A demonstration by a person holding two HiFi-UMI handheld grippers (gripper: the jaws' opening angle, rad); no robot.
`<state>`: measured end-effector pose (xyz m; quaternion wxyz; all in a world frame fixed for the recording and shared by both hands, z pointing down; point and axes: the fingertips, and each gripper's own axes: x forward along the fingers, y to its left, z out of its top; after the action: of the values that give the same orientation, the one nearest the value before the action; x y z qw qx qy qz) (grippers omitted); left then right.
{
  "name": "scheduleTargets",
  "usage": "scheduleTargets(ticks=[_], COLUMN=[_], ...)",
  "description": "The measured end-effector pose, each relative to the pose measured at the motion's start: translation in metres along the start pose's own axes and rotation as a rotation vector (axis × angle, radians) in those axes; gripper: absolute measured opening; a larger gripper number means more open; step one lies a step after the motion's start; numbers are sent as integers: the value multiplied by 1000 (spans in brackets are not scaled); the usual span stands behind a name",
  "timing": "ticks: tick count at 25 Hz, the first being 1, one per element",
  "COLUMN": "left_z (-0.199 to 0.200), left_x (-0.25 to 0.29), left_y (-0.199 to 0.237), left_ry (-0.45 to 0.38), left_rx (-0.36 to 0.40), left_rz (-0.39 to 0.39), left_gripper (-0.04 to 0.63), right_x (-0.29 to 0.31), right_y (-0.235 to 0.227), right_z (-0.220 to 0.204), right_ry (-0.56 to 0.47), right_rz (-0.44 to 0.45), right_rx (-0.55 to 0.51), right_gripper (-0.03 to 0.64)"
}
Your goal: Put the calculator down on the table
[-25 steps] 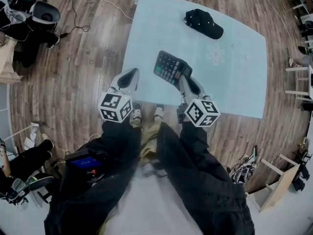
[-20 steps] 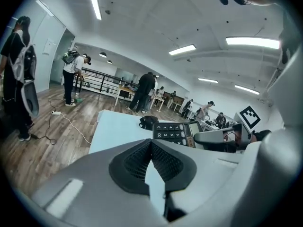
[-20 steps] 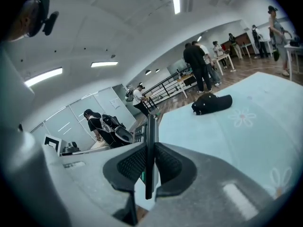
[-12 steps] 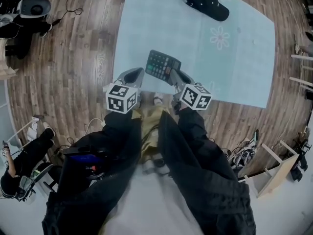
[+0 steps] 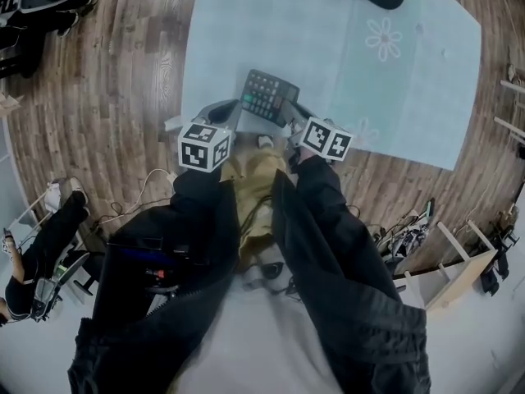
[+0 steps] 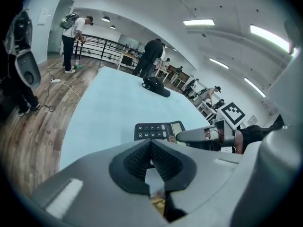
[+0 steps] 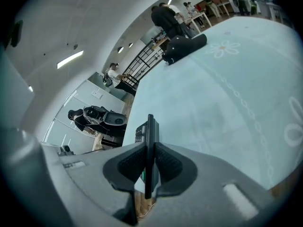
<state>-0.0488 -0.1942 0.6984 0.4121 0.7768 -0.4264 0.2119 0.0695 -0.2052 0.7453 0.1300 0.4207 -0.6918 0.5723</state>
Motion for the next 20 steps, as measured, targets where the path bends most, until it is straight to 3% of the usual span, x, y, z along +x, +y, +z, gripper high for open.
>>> scheduleTargets(ticks=[9,20], left_z=[-14,-24], left_x=[-5,-9], left_y=[8,15], left_ry=[10,10], left_rx=[-39,-50], left_rz=[12,21], left_gripper=[-5,-4], right_x=[23,38], right_y=[-18,-36], right_z=[-16,-20], right_ry=[54,56], right_rz=[16,1], right_rx=[92,87], right_gripper=[52,58])
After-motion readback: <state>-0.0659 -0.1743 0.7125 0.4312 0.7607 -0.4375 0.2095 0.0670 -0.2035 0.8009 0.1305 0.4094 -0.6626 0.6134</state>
